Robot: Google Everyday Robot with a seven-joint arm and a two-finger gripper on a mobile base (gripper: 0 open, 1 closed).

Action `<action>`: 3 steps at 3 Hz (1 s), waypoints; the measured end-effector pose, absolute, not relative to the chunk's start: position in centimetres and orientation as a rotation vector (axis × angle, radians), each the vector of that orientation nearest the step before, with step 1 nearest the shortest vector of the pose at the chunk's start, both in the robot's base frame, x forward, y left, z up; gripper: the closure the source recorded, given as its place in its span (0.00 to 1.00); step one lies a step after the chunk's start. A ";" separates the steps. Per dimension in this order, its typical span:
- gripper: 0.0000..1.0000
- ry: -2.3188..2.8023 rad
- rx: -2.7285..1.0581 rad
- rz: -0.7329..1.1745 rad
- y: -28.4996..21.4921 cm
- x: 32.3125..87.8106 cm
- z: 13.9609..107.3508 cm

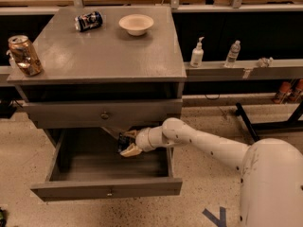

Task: Place rxbar blueberry into middle drawer

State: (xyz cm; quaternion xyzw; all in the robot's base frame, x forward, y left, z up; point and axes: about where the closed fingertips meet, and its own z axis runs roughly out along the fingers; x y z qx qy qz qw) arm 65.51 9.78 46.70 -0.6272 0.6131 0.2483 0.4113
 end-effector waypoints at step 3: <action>0.00 1.610 -1.475 0.733 8.1 64.7 43.7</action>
Offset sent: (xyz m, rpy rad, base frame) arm -0.0051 -0.0412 -0.0492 0.1100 0.1462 -0.0714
